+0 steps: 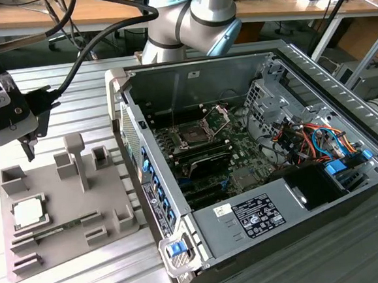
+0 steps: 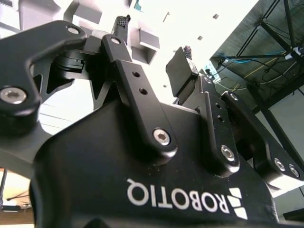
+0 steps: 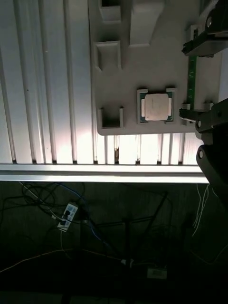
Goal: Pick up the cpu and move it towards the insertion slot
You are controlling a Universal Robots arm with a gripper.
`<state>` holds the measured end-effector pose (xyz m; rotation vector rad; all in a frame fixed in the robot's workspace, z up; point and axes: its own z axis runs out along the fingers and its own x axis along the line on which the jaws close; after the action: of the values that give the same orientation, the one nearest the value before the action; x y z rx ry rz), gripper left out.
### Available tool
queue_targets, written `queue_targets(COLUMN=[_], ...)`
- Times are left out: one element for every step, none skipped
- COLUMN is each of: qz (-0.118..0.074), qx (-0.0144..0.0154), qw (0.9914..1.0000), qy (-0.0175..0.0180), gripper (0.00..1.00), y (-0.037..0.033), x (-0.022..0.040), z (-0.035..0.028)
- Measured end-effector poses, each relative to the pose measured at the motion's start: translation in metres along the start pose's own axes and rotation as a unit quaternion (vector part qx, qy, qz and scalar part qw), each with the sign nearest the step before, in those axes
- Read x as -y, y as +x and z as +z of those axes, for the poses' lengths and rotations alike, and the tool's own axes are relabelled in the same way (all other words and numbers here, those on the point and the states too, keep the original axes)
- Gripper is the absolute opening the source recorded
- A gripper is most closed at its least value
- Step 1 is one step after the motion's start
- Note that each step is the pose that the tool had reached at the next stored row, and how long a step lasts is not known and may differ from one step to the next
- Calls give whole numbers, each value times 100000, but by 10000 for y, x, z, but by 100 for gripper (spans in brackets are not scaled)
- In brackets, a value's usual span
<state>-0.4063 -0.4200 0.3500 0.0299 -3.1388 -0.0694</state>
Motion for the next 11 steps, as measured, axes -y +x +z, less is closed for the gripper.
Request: queue_targets(qz=[-1,-11,-11,-4,-3,-2,-4,-5,1,-1,0], qx=[9,5,-2,0,4,1,2,-1,4,5,1], qw=[100000,100000,100000,100000,100000,100000,100000,100000,100000,100000,100000], qy=[-4,-2,2,0,-1,0,1,1,0,-2,0], gripper=[54,54,54,54,54,54,54,54,54,54,54], y=[3,6,9,11,12,14,16,16,17,19,21], x=[2,4,4,4,4,4,5,5,5,6,6], z=[4,10,17,24,30,35,47,55,62,71,81])
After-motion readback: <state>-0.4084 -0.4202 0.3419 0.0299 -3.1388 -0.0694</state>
